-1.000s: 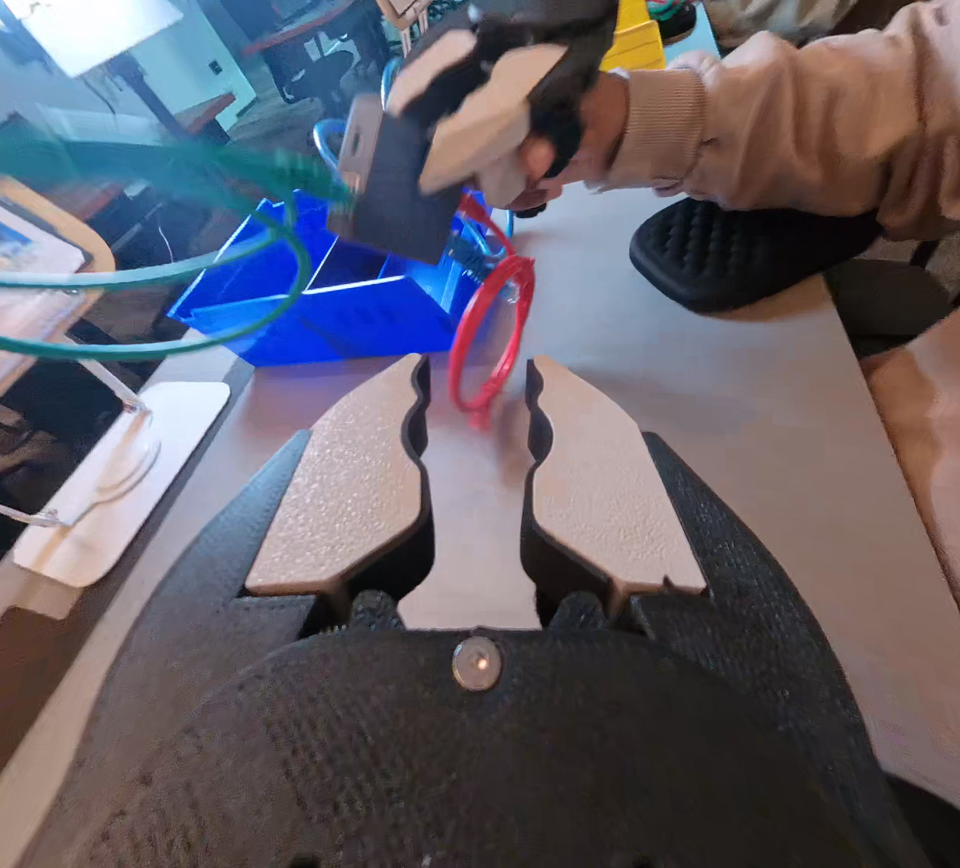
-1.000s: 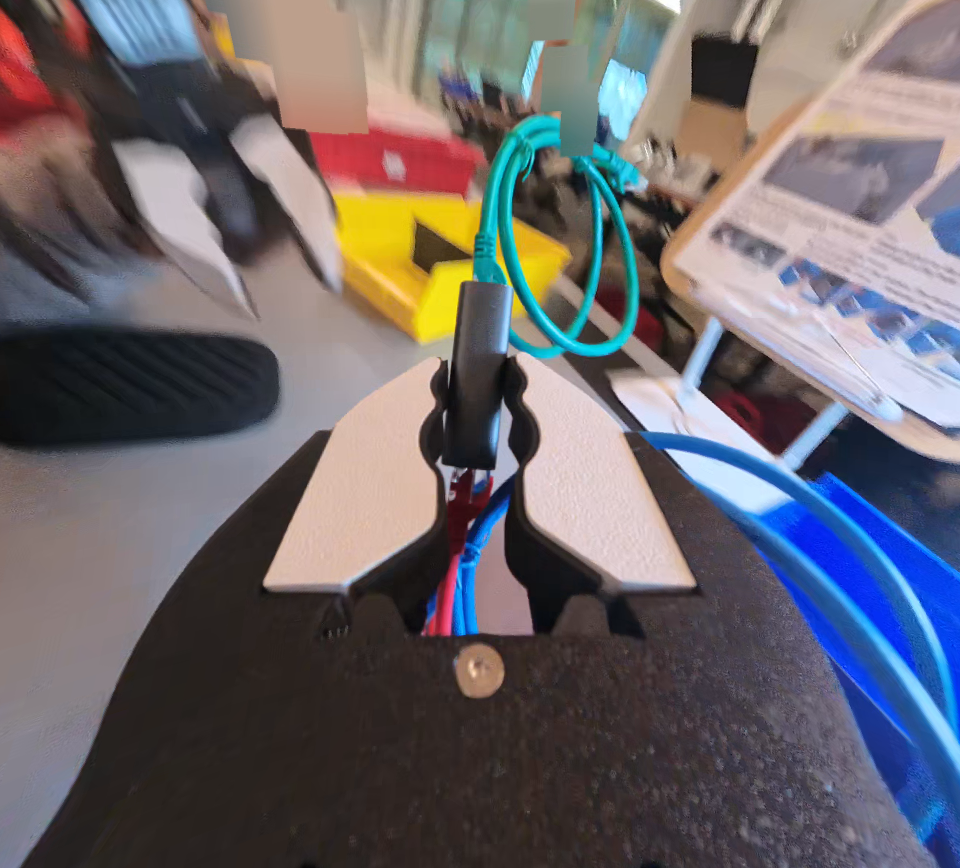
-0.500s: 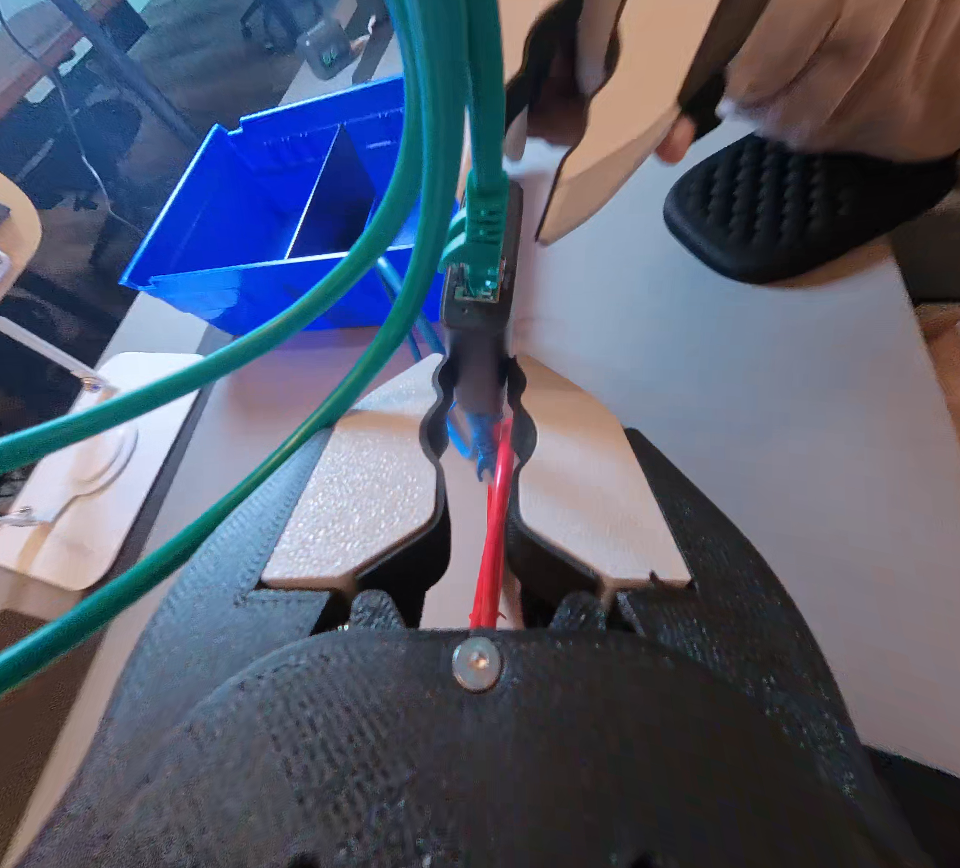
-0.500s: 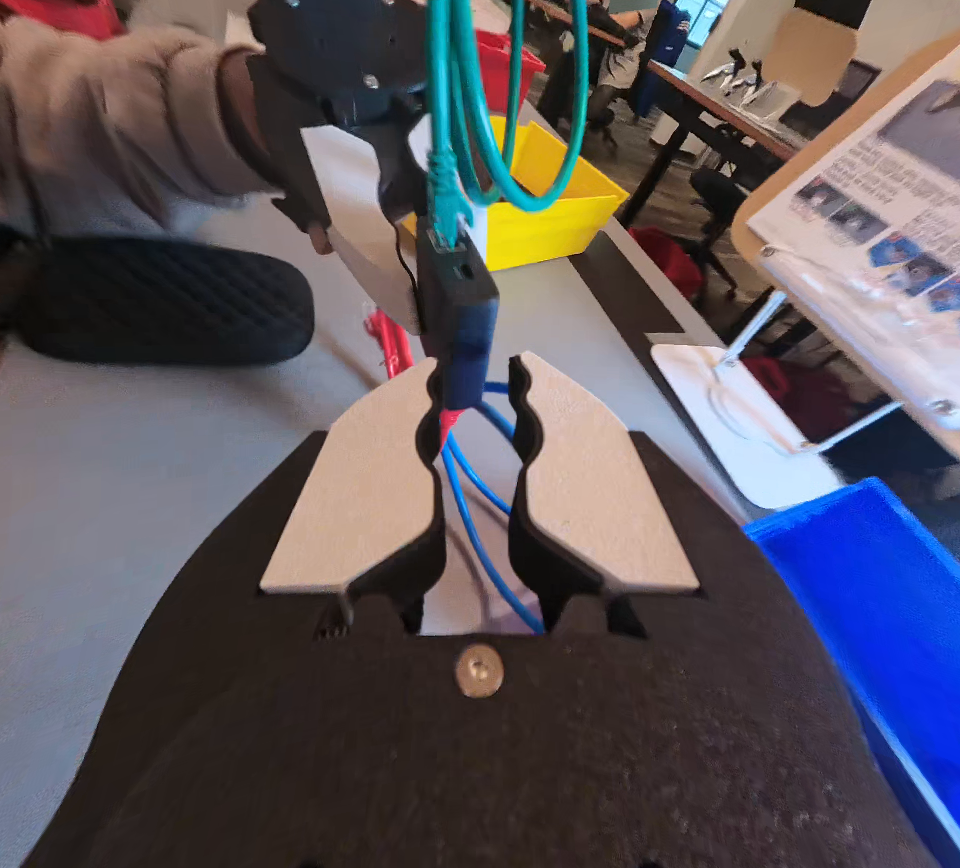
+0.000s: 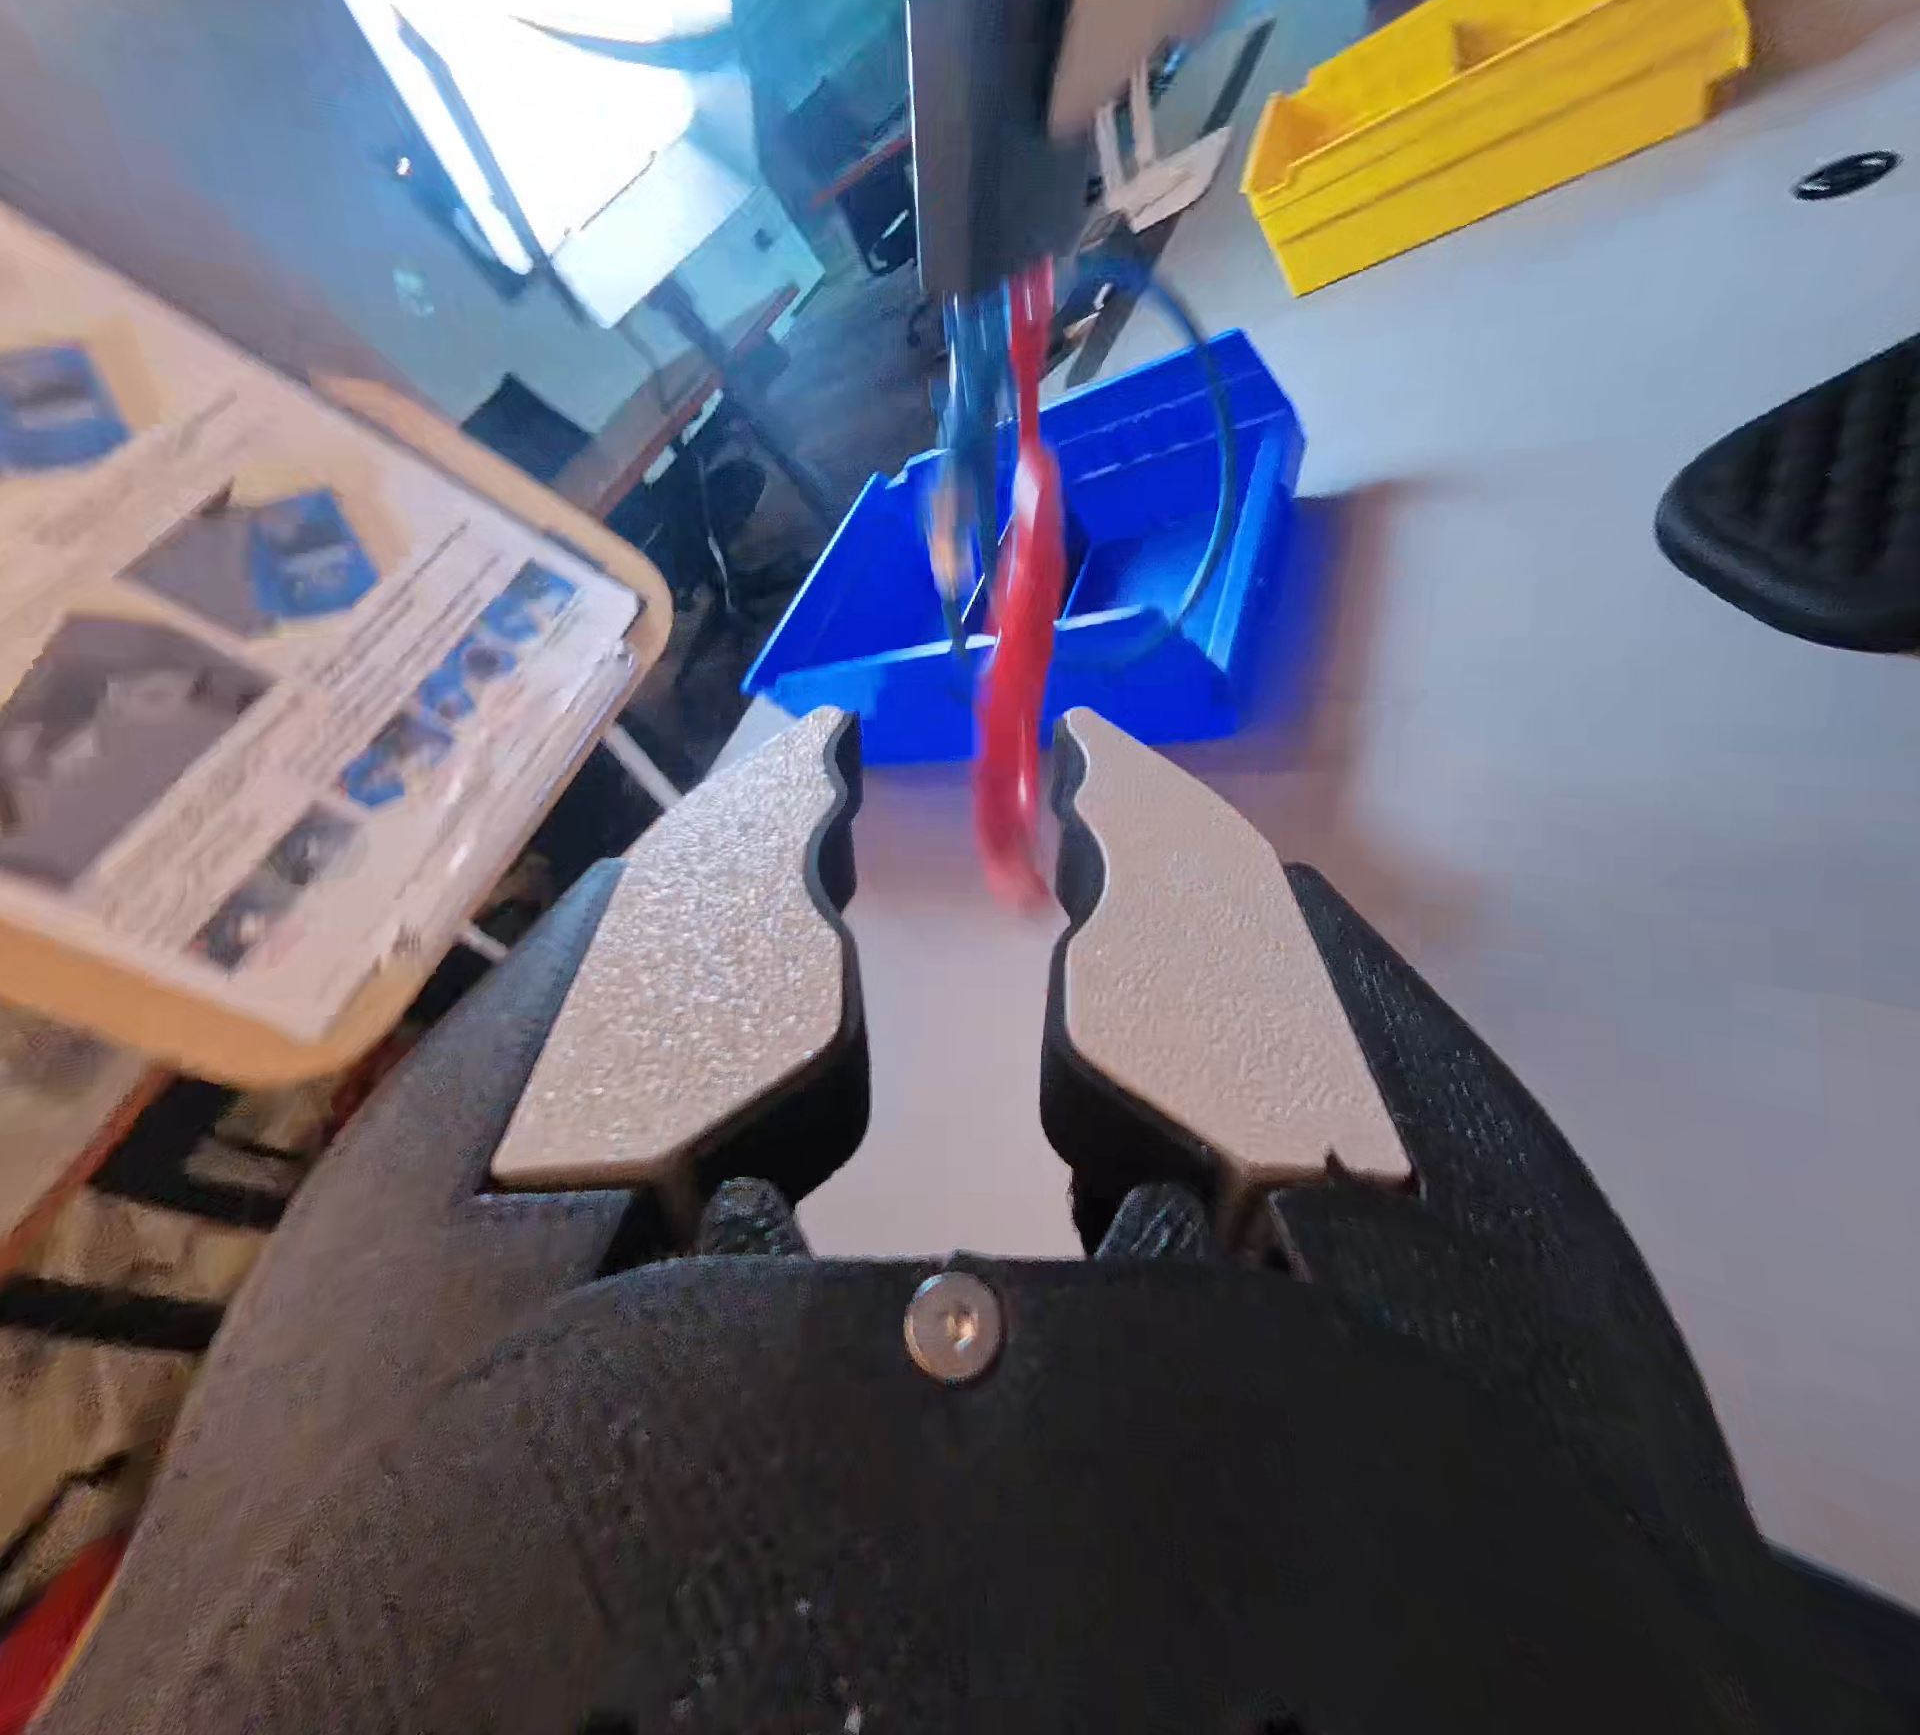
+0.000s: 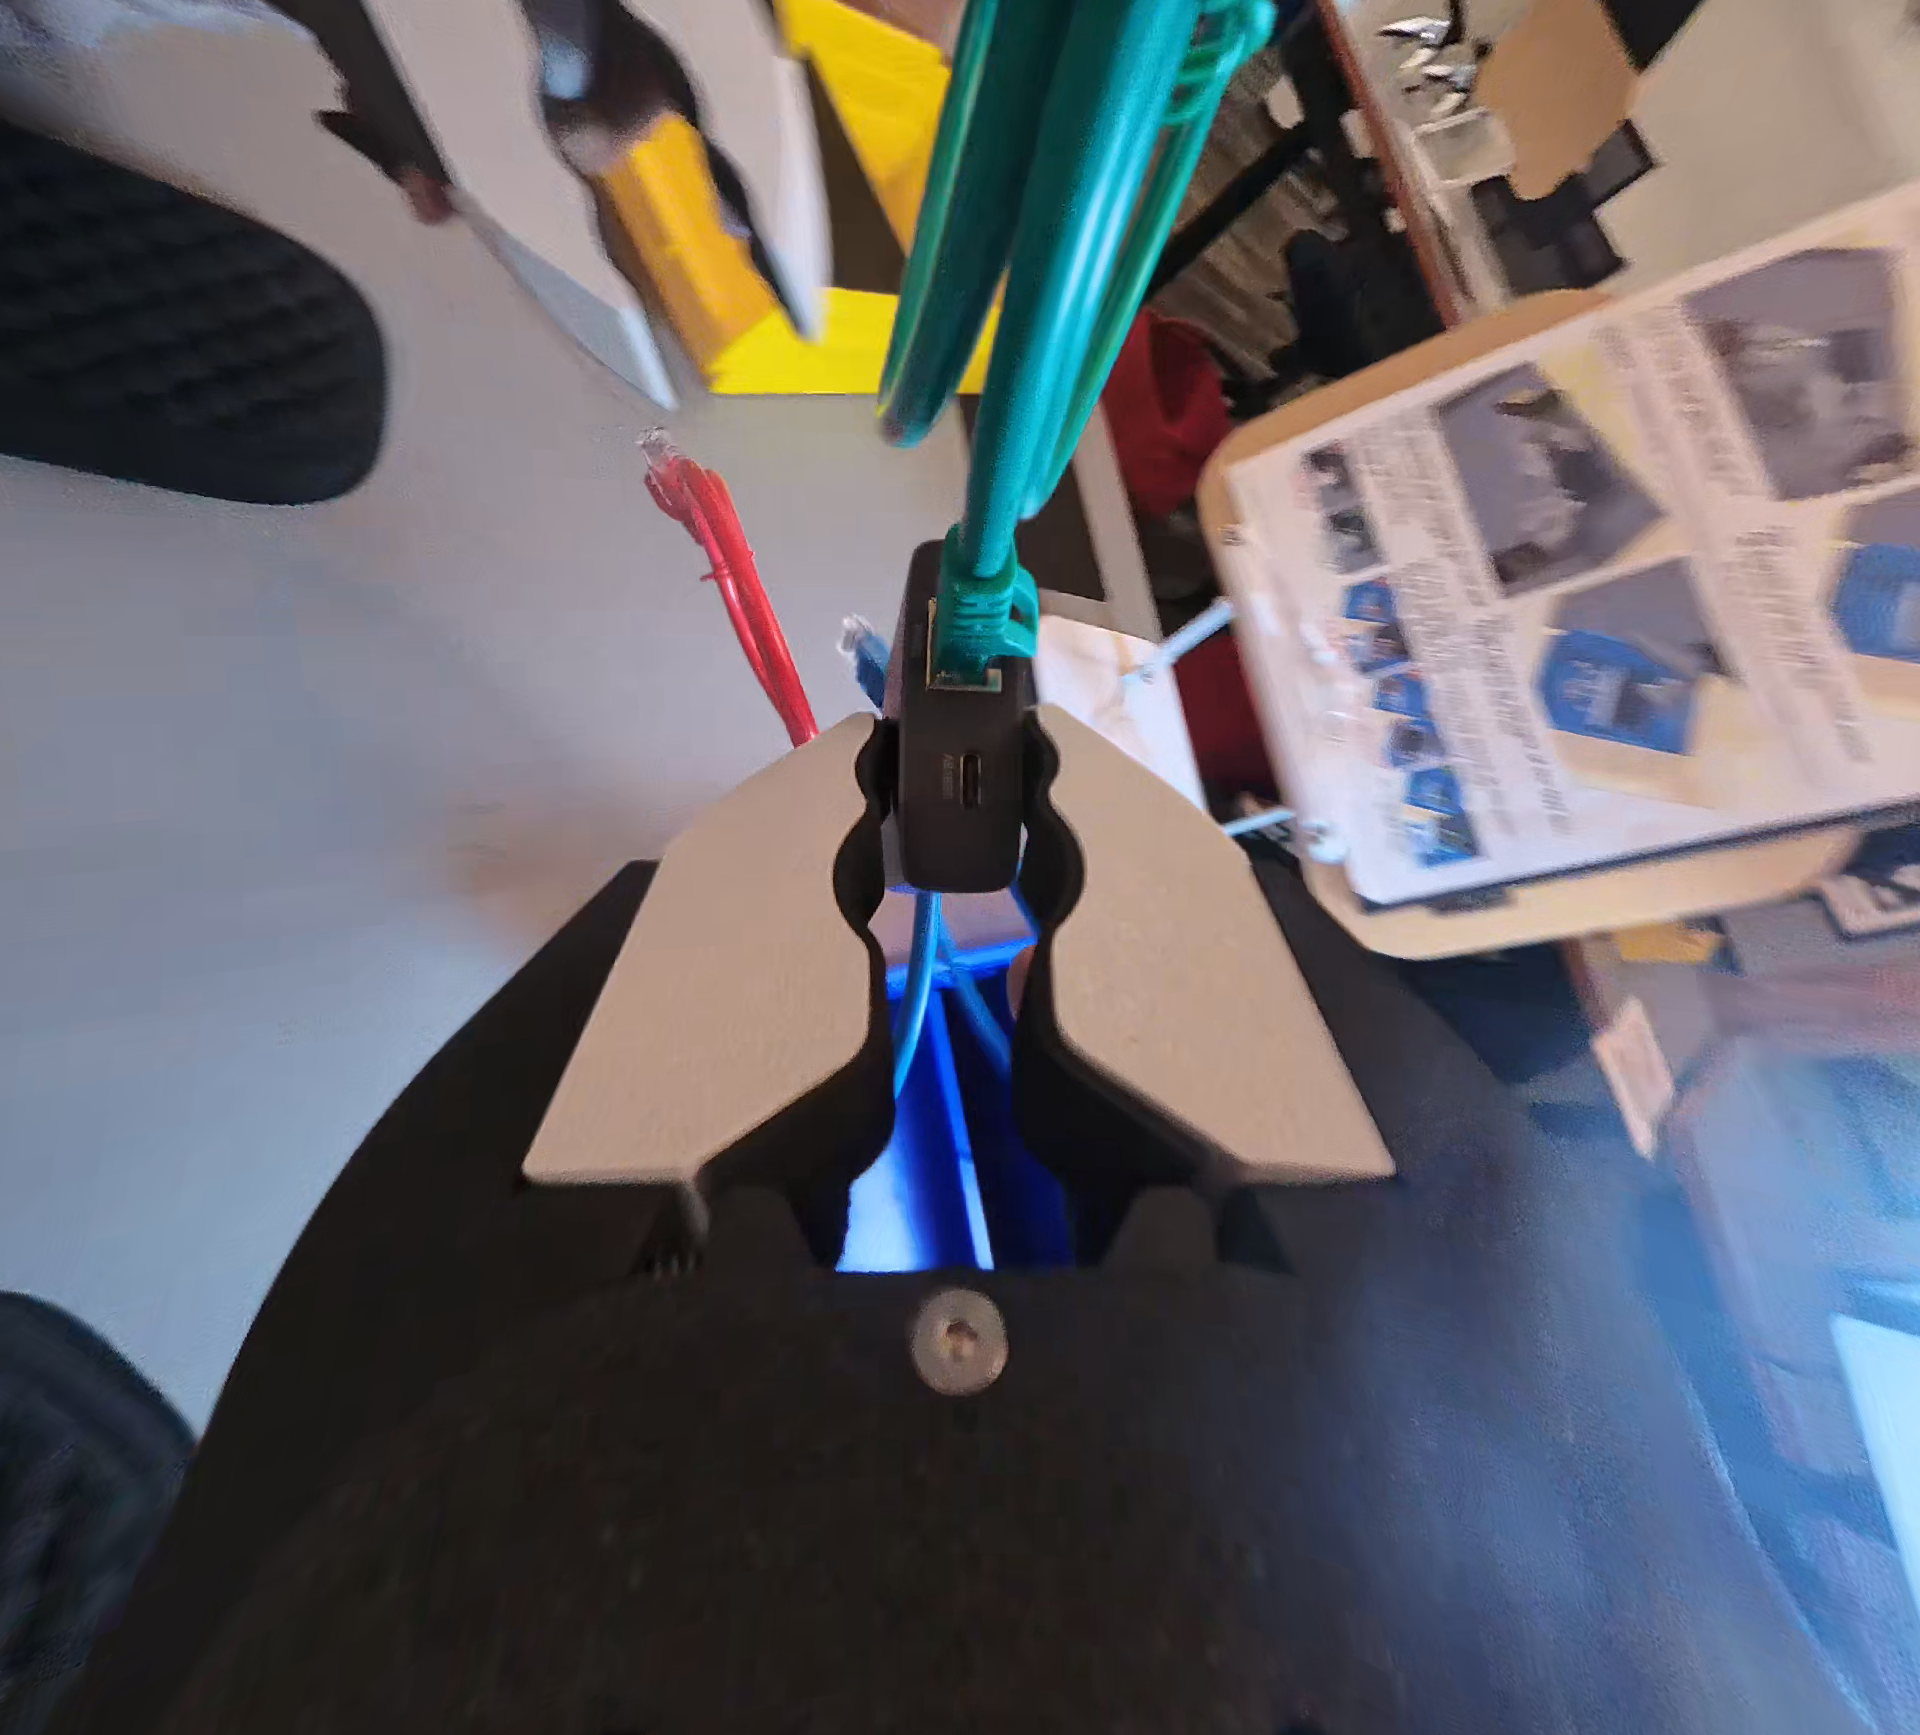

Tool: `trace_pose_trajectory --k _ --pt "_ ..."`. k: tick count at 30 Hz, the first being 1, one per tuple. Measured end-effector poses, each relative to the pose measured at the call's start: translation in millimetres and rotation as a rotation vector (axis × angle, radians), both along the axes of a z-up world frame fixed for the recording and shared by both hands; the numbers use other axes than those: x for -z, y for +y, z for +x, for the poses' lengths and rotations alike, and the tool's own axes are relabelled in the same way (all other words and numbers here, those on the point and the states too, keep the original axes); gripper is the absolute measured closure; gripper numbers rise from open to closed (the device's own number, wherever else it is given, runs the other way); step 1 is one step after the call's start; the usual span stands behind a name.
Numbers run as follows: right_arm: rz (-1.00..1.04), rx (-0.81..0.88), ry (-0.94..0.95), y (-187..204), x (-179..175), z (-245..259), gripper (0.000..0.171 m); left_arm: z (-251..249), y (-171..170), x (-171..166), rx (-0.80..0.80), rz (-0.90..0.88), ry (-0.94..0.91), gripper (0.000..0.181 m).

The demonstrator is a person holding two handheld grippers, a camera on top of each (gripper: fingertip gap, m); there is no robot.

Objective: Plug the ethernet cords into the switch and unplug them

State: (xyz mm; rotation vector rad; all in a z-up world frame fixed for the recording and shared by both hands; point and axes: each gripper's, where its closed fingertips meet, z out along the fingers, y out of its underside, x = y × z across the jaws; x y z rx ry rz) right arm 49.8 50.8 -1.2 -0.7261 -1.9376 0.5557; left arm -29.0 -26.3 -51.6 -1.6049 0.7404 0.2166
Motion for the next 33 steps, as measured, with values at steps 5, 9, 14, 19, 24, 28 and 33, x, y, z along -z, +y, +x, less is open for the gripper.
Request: trace_pose_trajectory --k 5,9,14,19,24,28,33 --pt "0.163 0.155 0.014 75.8 -61.9 -12.0 0.149 -64.9 -22.5 61.1 -0.130 -0.092 -0.090 0.145" --pt "0.213 0.256 -0.043 132.0 -70.0 -34.1 0.149 -100.8 -31.4 123.7 -0.214 -0.191 -0.100 0.145" --pt "0.166 0.340 -0.148 193.6 -0.1 -69.4 0.149 -109.4 -40.1 157.5 -0.213 -0.252 -0.094 0.145" --pt "0.003 0.342 -0.246 229.0 115.0 -89.2 0.149 -118.4 -48.1 162.0 -0.235 -0.239 -0.061 0.145" --pt "-0.056 0.312 -0.370 222.5 176.1 -101.9 0.149 -129.4 -47.8 156.6 -0.267 -0.205 -0.091 0.145" --pt "-0.037 0.331 -0.327 222.6 179.5 -104.9 0.149 -132.9 -47.0 156.6 -0.283 -0.195 -0.091 0.145" --pt "-0.021 0.317 -0.207 203.1 156.4 -100.0 0.146 -141.1 -46.0 163.2 -0.324 -0.202 -0.044 0.145"
